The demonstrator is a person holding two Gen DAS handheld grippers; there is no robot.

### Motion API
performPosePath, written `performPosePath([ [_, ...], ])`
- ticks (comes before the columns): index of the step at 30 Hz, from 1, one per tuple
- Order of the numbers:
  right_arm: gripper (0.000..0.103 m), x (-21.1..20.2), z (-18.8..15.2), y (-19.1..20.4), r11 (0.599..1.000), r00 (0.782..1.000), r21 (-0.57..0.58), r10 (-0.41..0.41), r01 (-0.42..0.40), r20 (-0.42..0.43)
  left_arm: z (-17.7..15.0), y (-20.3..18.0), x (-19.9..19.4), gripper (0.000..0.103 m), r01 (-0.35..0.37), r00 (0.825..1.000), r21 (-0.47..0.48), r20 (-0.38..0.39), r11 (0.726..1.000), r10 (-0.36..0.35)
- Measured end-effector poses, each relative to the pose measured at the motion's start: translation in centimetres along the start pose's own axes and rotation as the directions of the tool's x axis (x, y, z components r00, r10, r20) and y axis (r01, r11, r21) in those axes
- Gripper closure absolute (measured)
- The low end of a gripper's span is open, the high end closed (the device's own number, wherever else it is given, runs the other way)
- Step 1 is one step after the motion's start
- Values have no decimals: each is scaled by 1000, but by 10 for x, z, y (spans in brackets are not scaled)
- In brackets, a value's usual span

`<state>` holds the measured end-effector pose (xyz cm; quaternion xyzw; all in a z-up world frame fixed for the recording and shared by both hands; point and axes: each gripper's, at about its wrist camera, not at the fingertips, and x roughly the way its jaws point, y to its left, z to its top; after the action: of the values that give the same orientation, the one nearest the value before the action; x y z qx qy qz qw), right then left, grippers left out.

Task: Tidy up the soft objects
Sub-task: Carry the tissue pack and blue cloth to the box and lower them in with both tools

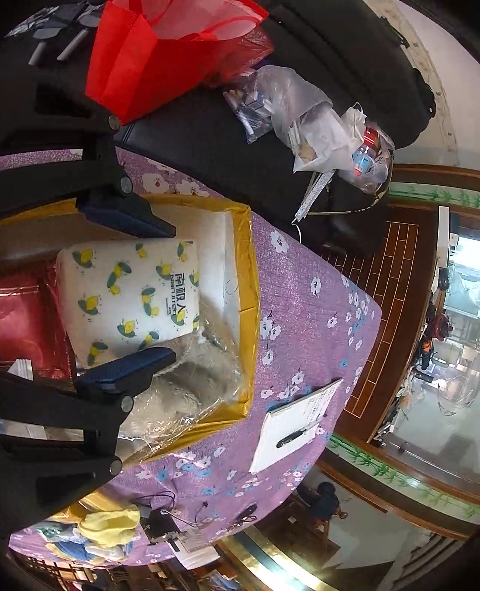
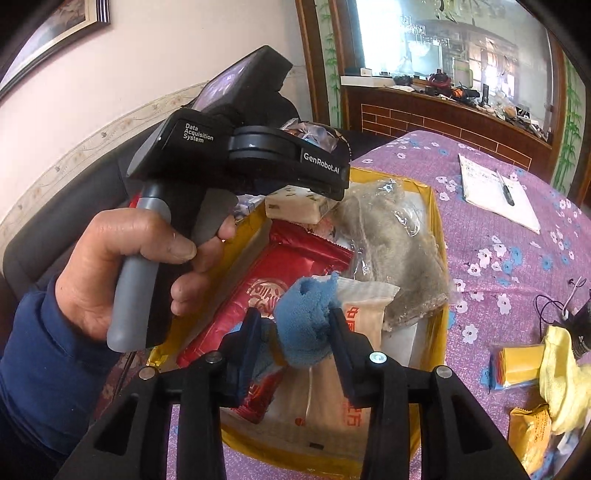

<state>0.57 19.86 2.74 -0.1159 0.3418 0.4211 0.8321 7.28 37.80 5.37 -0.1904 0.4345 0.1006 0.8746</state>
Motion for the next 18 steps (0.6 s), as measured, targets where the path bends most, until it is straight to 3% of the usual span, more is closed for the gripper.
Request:
performPosePath([
  [8,56,-22,-6,-1,1000,1000,15,24,-25,17,0,-3,-19,33,20,999,-15,31,1000,-20],
  [18,55,-80,-21,-19,996,992,65,49,-57,120,-11,-25,-64,32,42,993,7,106,999,-43],
])
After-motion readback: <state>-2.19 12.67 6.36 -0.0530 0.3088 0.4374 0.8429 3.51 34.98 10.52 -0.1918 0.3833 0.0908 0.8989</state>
